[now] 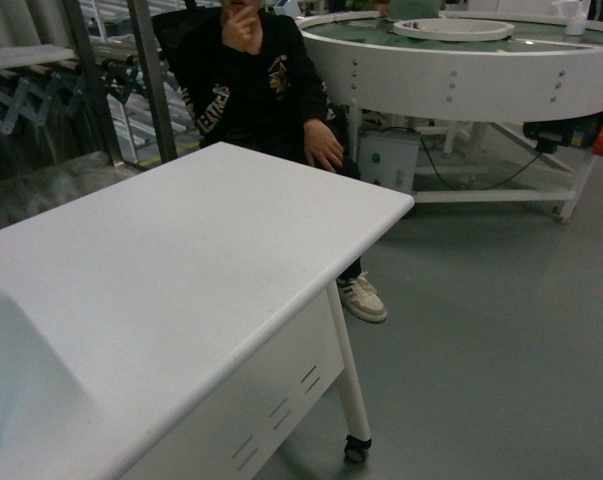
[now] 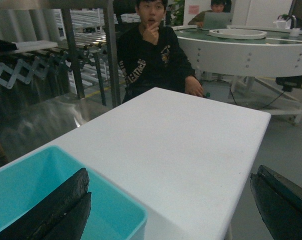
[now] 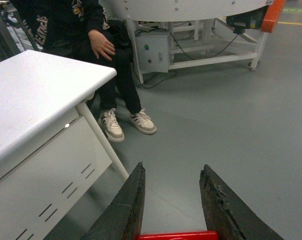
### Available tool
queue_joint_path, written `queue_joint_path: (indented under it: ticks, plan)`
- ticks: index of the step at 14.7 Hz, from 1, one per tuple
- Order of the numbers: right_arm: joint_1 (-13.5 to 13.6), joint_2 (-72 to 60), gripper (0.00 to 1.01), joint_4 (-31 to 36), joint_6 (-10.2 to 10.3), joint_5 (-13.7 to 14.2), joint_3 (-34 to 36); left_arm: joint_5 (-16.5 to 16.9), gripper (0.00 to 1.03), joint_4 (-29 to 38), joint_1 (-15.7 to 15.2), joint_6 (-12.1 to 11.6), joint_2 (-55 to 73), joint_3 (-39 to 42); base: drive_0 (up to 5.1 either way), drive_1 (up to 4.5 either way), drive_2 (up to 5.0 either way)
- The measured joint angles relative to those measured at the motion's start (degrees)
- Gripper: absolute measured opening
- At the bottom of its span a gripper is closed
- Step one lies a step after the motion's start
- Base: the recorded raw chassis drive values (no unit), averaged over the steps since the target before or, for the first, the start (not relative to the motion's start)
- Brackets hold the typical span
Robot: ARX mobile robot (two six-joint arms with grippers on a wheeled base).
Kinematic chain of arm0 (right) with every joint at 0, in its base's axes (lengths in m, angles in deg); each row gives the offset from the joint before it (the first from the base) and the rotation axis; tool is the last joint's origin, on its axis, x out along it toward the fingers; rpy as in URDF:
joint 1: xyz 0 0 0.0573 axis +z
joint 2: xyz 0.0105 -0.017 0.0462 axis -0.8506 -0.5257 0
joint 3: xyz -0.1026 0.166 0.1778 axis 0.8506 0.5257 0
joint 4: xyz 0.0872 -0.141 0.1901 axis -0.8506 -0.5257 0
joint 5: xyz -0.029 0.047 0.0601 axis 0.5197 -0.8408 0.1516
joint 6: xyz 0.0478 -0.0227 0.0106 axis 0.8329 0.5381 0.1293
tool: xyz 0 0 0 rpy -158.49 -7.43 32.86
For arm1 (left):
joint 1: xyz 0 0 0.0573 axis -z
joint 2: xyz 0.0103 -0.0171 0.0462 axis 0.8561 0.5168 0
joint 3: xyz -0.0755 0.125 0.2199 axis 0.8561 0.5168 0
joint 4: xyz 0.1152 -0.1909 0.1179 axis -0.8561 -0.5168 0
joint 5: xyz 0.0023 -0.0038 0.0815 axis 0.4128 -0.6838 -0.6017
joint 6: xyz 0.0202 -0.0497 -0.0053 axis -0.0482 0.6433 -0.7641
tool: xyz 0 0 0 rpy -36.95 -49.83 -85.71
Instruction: Pick red block from blue box to shelf
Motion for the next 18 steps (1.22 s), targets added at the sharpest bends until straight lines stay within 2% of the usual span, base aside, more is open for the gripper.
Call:
queue_joint_path:
  ticks: [18]
  plan:
    - [0.0,0.0,0.27,0.0,0.0,0.0,0.0,0.0,0.98,0.0,0.0,0.0,0.0,0.0,-1.5,-1.52,-1.5]
